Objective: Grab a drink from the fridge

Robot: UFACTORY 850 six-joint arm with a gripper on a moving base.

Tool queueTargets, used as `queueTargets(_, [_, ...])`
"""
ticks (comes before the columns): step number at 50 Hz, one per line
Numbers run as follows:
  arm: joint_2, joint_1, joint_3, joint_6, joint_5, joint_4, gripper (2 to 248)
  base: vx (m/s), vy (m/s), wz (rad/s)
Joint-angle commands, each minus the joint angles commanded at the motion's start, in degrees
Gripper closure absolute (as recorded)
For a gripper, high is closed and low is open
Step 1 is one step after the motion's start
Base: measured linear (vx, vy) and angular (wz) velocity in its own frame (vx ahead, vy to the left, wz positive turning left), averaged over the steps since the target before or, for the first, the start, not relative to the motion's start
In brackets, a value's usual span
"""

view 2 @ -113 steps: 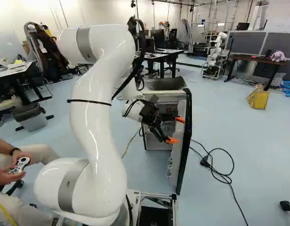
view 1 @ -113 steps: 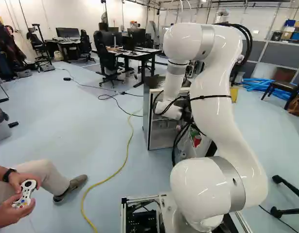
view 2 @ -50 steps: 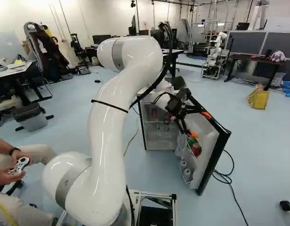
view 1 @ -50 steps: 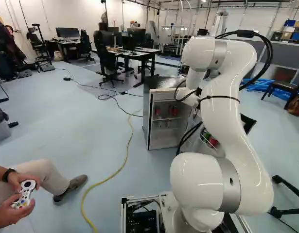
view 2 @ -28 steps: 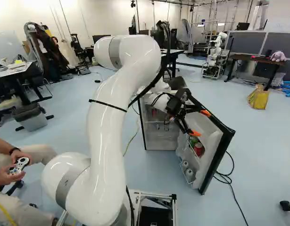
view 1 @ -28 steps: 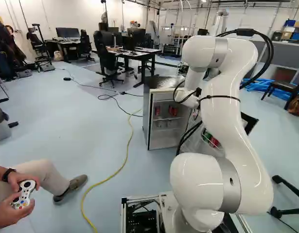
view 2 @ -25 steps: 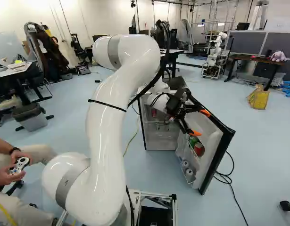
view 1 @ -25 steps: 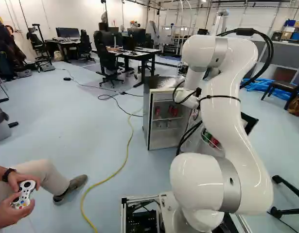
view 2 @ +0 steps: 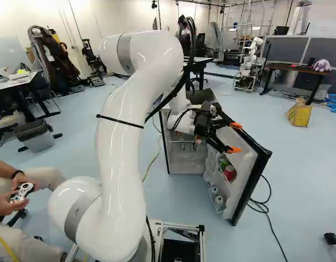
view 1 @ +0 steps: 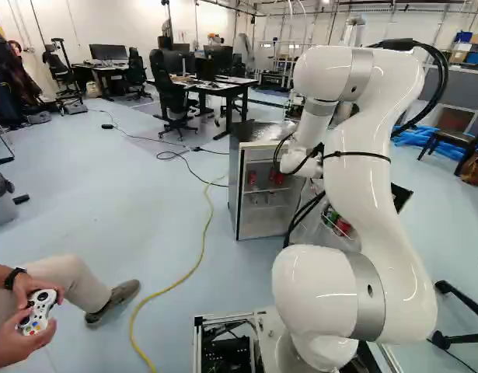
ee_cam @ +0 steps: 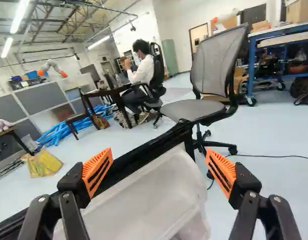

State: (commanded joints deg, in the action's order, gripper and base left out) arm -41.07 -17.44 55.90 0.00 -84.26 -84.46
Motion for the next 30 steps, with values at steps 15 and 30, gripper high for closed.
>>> queueTargets(15, [2.49,-0.70,-4.60,0.00,0.00,9.04,3,0.000,0.000,0.000])
queueTargets(30, [5.80,-0.58,-10.30,0.00,0.00,18.08,3,0.000,0.000,0.000])
